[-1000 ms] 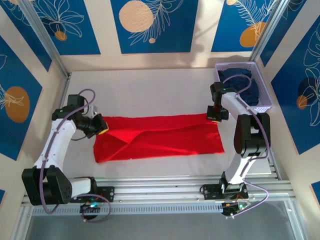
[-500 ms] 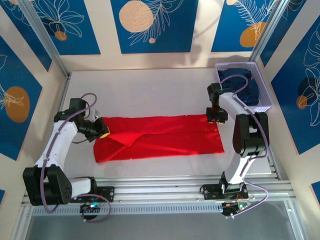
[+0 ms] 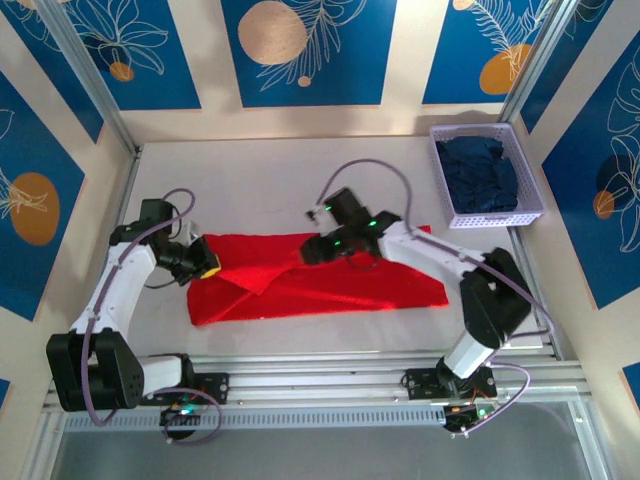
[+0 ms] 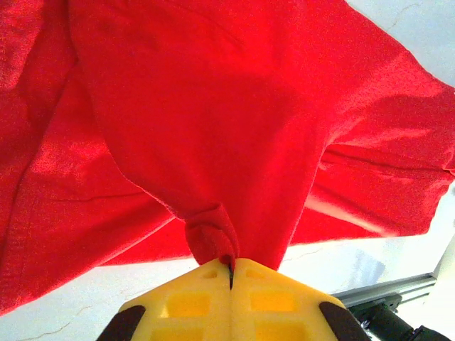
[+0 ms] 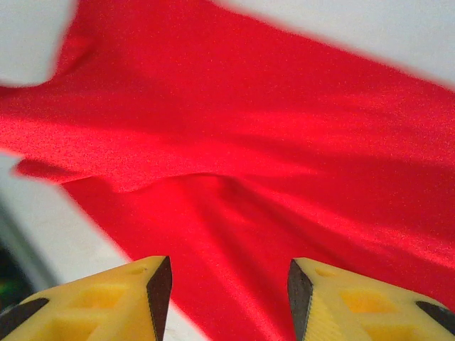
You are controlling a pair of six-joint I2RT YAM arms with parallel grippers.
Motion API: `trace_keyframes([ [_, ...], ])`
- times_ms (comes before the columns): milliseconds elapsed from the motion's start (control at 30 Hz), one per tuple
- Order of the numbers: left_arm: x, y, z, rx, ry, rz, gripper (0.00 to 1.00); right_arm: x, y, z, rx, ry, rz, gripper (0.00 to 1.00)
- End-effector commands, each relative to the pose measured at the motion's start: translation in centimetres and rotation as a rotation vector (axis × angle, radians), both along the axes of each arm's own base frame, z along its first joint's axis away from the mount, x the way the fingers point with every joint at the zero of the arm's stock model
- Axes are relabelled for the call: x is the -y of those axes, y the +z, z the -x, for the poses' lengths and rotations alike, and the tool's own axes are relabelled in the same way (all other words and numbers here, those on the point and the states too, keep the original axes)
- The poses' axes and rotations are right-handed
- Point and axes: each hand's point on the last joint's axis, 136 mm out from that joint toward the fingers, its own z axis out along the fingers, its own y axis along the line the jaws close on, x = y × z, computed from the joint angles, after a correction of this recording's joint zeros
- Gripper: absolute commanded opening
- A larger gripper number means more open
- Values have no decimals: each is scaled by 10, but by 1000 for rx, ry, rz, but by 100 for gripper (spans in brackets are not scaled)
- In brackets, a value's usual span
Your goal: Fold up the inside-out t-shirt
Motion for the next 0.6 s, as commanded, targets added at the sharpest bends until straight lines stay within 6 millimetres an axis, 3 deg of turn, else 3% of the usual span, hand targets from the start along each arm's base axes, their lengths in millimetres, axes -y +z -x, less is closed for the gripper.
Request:
trace_keyframes([
  [0, 1, 2, 4, 0, 3, 24, 0, -57, -3, 25, -67, 113, -172, 48],
  [100, 2, 1, 4, 1, 1, 28, 0, -84, -21, 38, -76, 158, -169, 48],
  [200, 2, 2, 5, 5, -1, 29, 0, -99, -41, 42, -91, 164, -141, 47],
  [333, 3, 2, 5, 6, -4, 29, 0, -108, -64, 45, -111, 155, -99, 46],
  [567, 3, 1, 6, 8, -9, 33, 0, -118, -80, 46, -133, 151, -83, 46],
])
